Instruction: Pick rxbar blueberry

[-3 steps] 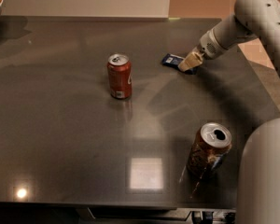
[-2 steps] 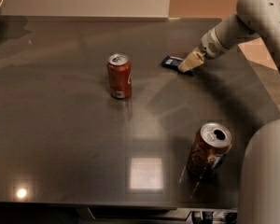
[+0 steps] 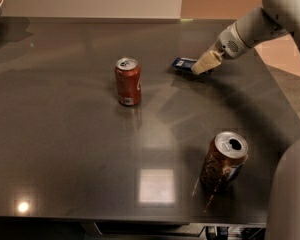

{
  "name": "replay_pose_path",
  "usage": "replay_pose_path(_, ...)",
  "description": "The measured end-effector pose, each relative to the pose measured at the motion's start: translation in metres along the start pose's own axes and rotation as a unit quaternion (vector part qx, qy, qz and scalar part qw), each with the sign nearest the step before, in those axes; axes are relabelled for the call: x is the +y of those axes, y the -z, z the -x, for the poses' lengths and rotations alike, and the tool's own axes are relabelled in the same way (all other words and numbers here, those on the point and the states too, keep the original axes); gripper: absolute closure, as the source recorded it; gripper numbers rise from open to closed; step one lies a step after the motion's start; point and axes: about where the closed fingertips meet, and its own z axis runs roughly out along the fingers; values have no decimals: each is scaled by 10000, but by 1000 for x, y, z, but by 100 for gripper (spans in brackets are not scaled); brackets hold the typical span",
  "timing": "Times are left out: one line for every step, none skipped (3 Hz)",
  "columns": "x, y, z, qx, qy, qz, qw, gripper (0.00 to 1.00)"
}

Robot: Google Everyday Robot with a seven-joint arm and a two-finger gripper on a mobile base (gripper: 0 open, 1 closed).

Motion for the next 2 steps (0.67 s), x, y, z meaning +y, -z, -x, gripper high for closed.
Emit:
replay_pose_path(16,23,15,-83,94,68,9999,100)
replay_pose_path(35,49,32,-133,183,180,9996,100)
